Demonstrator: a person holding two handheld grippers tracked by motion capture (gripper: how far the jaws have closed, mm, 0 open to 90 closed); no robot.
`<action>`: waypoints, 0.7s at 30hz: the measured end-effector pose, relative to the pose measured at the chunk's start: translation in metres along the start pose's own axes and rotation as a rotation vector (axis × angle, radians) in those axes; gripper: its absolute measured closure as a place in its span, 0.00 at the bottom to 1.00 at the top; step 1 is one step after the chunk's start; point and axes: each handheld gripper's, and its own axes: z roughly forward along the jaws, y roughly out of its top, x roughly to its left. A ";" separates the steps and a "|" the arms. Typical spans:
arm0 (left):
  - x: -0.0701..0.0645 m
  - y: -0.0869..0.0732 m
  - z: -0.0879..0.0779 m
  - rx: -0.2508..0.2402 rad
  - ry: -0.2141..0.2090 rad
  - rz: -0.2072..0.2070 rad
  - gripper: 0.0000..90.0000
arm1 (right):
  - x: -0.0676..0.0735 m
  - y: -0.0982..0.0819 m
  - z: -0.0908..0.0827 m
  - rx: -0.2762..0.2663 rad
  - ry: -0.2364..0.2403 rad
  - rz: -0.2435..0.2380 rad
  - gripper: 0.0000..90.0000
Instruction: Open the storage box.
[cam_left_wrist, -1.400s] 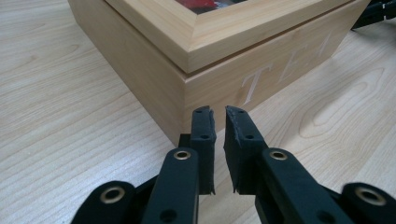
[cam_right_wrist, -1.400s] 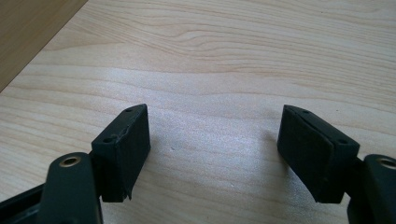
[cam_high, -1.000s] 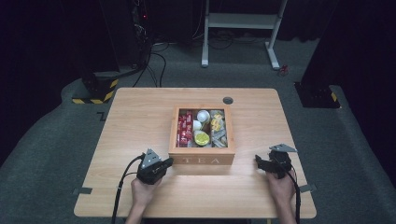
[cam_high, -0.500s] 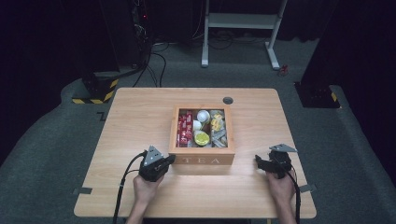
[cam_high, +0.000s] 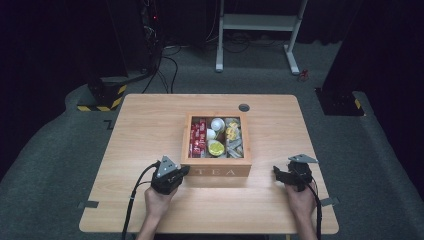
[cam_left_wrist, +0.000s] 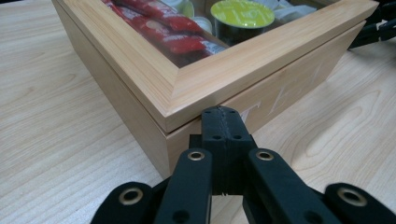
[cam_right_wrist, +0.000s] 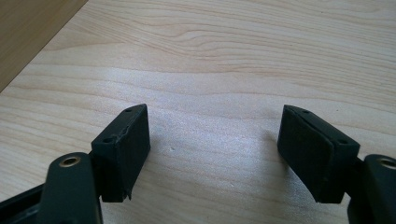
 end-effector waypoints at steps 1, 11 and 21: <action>0.000 0.000 0.001 0.004 0.005 0.003 1.00 | 0.000 0.000 0.000 0.000 0.000 0.000 0.28; 0.001 0.000 0.002 0.010 0.013 -0.011 1.00 | 0.000 0.000 0.000 0.000 0.000 0.000 0.28; 0.001 0.003 0.001 -0.004 0.011 -0.021 1.00 | 0.000 0.000 0.000 0.000 0.000 0.000 0.28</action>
